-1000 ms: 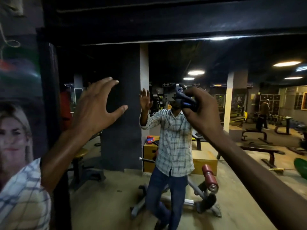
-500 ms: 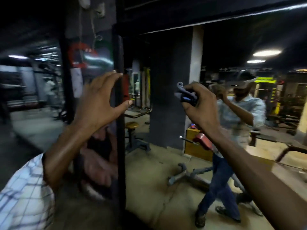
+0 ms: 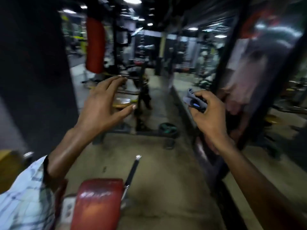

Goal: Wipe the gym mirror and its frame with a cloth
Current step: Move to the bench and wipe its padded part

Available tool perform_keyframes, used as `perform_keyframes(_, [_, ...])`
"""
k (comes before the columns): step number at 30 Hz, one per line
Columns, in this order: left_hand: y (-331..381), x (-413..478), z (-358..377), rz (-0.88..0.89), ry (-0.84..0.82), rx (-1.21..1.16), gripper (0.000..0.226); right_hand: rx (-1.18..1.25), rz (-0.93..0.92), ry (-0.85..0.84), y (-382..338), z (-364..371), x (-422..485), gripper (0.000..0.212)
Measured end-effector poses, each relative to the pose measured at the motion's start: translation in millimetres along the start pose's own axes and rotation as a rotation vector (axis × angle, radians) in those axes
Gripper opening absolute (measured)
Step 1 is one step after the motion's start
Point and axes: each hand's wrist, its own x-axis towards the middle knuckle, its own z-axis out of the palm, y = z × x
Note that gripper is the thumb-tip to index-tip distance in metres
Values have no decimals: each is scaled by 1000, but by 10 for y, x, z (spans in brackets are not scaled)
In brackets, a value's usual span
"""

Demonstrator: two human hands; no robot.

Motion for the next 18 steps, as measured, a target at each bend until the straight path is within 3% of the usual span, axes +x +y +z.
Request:
perform_keyframes(5, [-636,-1343,-957,-293,1,196,81,216,-39,-219,-828,1023,-509,20])
perform_keyframes(10, [-714,-2655,-1516,-543,-15,296,82,403,-102,-441,-1584,1678,-1249,18])
perform_keyframes(18, [-226,-4461,-1638,-826,-124,386,84,572,12,-715,-2205,1850,-2909,13])
